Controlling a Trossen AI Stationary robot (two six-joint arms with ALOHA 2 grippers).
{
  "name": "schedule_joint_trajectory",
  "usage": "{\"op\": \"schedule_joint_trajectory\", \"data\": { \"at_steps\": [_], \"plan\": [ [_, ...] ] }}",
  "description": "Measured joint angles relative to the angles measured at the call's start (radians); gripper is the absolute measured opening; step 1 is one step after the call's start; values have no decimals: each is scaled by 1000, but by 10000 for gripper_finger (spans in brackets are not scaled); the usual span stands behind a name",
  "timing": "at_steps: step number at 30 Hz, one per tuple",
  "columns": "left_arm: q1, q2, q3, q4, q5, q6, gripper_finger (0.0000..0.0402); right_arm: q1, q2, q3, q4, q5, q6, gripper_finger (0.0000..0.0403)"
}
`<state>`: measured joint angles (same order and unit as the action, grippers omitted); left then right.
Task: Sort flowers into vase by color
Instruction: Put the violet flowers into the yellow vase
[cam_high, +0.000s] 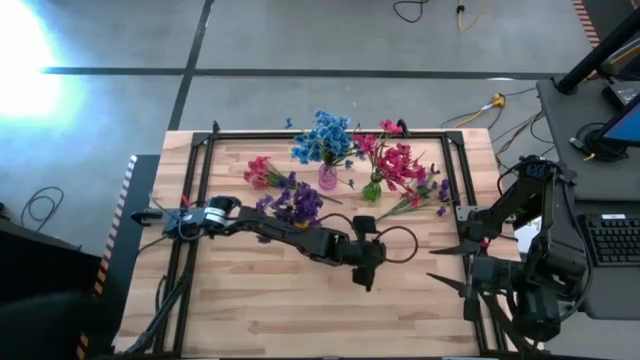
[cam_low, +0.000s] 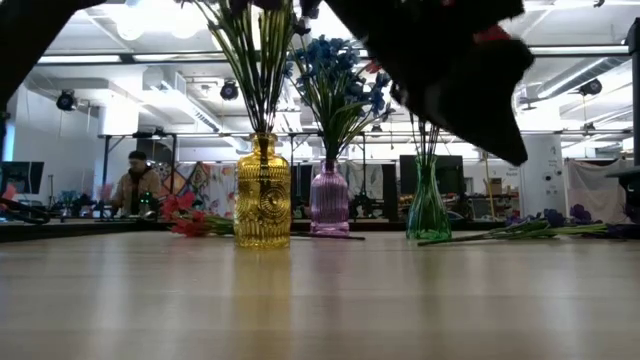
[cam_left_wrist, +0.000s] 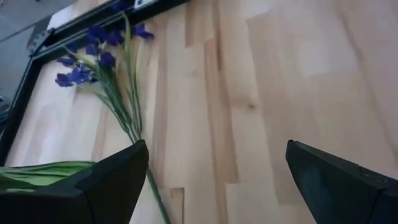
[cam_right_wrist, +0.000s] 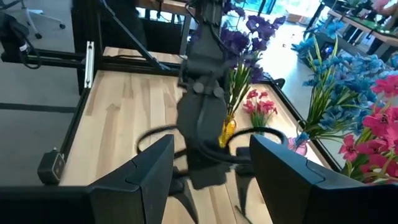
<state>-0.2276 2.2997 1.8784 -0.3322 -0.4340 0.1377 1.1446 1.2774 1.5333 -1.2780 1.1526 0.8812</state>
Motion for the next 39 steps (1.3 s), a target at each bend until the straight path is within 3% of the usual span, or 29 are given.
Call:
{"op": "schedule_joint_trajectory", "data": {
  "at_steps": [6, 19, 25, 39],
  "plan": [
    [23, 0, -101, 172, -26, -55, 362, 0, 1, 0, 12, 3, -10, 203],
    [22, 3, -122, 207, -61, -81, 362, 0, 1, 0, 13, 29, -20, 203],
    [45, 50, -125, 265, -172, -96, 362, 0, 2, 0, 14, 51, -22, 203],
    [56, 83, -117, 279, -185, -100, 362, 0, 2, -37, 34, 54, -18, 203]
  ]
}}
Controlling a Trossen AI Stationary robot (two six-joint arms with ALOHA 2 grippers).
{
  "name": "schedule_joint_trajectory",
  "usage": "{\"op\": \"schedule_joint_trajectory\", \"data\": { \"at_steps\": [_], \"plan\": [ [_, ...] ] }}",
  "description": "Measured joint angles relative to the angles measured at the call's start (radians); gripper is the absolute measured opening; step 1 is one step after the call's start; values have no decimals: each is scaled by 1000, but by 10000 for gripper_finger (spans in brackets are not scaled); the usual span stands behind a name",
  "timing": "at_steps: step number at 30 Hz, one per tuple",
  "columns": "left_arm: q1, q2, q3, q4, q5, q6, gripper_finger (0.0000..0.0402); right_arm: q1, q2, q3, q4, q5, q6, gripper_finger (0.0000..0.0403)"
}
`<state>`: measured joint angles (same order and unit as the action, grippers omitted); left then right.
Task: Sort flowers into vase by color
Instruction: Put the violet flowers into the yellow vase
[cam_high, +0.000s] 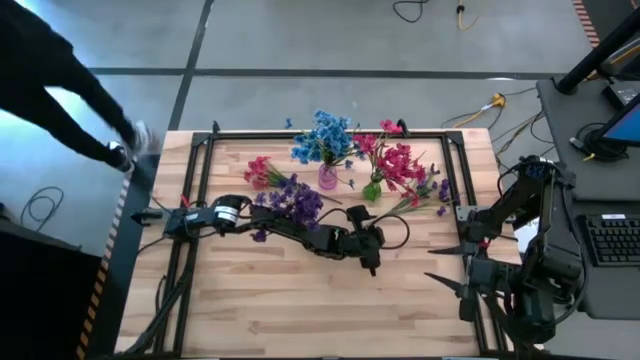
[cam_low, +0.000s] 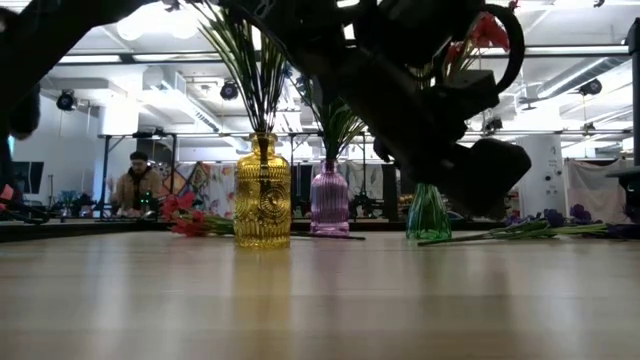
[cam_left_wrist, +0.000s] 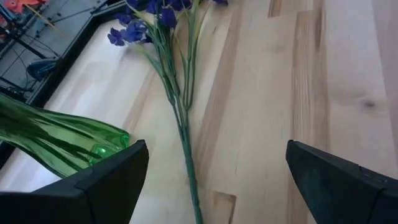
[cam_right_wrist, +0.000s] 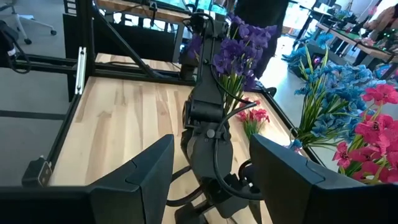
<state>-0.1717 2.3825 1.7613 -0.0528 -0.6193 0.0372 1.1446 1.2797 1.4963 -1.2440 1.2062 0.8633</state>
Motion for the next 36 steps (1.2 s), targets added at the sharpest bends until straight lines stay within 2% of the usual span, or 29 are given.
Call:
{"op": "schedule_joint_trajectory", "data": {
  "at_steps": [18, 22, 36],
  "plan": [
    [48, 0, 5, 56, 4, -42, 362, 0, 0, -22, 4, 1, -1, 203],
    [53, 1, 4, 70, 33, -43, 362, 0, 0, -25, 4, 1, 0, 203],
    [31, 2, 32, 28, 35, -54, 362, 0, 0, -25, 4, 0, -1, 203]
  ]
}}
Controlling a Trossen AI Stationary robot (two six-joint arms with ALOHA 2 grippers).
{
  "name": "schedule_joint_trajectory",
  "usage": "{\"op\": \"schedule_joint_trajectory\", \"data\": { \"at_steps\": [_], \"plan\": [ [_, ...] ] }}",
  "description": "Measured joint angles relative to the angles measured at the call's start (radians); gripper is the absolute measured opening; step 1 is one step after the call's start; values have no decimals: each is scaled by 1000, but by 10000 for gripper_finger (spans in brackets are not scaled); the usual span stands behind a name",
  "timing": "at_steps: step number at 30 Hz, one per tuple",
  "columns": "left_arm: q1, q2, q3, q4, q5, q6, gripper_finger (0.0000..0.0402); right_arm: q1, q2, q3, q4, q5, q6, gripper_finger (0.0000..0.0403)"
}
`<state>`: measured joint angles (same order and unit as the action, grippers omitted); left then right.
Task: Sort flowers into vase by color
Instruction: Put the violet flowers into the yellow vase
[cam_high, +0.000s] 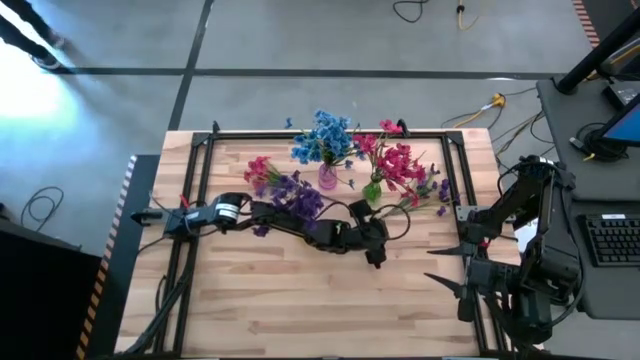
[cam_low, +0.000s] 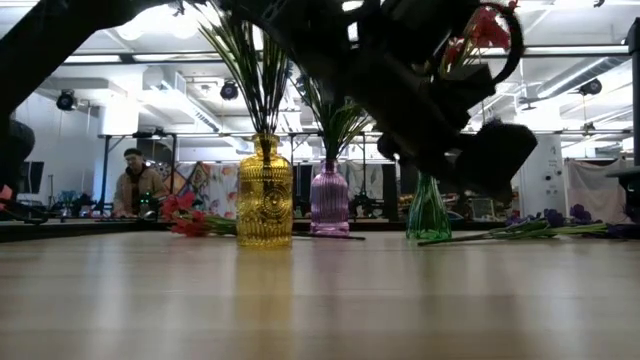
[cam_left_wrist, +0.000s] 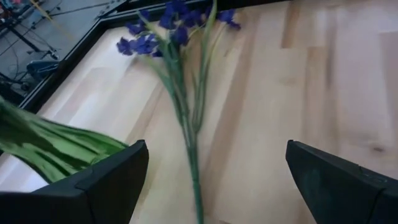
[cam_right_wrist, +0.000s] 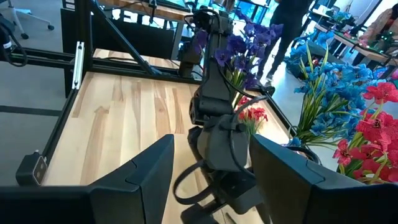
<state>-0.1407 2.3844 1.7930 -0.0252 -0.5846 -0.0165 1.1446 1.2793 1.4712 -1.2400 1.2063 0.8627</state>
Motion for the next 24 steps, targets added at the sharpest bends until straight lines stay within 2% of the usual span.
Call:
{"op": "schedule_joint_trajectory", "data": {
  "at_steps": [14, 18, 24],
  "plan": [
    [-46, -2, 295, -431, 0, 4, 362, 0, 0, 0, -2, -5, -3, 203],
    [-89, -2, 325, -474, 1, 20, 362, 0, 0, -1, -3, -13, -10, 203],
    [-150, -5, 385, -556, 2, 61, 362, 0, 0, -2, -10, -100, 6, 203]
  ]
}}
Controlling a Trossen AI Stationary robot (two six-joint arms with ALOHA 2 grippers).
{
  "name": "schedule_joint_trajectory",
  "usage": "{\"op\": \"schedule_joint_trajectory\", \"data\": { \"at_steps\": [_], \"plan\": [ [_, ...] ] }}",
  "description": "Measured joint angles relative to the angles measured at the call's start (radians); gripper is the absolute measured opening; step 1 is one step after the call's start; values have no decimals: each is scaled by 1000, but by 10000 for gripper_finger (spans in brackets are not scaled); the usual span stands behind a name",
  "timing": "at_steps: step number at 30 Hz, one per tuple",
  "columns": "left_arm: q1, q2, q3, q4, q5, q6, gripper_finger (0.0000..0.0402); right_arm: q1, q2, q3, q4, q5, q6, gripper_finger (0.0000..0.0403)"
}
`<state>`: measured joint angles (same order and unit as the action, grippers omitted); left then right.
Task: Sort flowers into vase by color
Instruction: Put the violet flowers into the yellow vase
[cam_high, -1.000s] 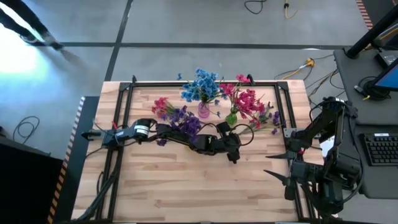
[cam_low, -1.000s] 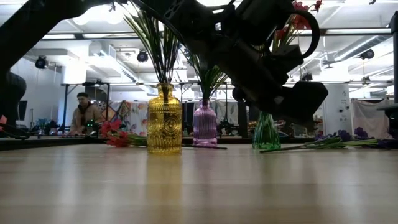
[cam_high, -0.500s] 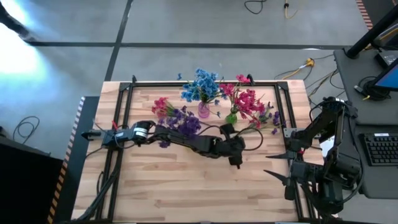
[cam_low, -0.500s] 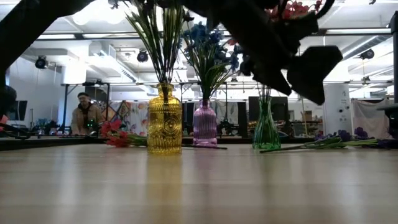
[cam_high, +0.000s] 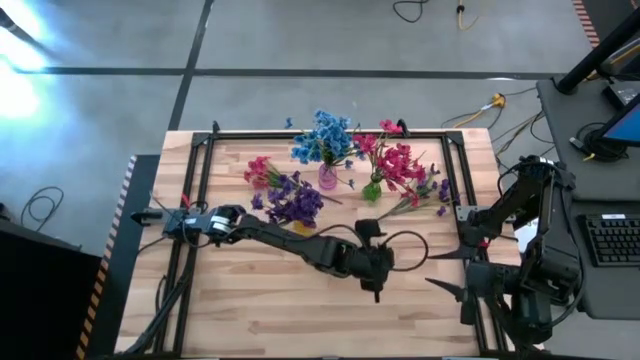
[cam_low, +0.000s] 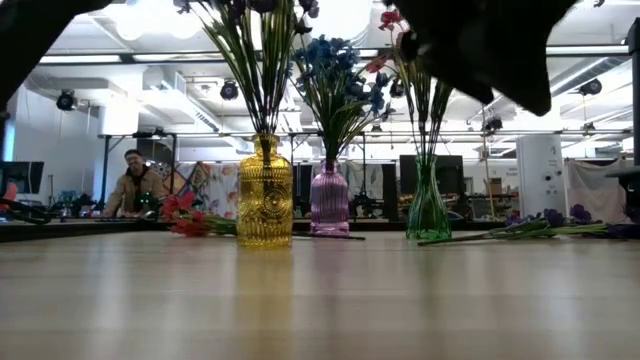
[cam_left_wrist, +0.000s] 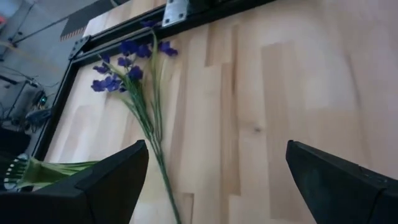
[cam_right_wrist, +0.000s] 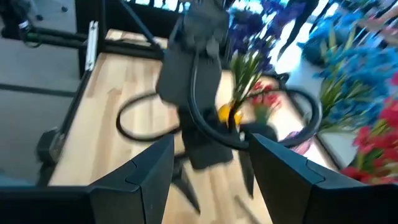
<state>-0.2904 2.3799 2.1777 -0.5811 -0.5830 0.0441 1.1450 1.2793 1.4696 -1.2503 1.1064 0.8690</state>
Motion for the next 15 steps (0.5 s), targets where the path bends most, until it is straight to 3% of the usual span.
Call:
{"op": "schedule_joint_trajectory", "data": {
  "at_steps": [9, 15],
  "plan": [
    [-62, -9, 178, -273, -32, -26, 362, -25, 9, -27, -56, -194, 233, 203],
    [-104, -43, 146, -323, -106, -50, 362, -141, 31, -116, -128, -405, 348, 203]
  ]
}}
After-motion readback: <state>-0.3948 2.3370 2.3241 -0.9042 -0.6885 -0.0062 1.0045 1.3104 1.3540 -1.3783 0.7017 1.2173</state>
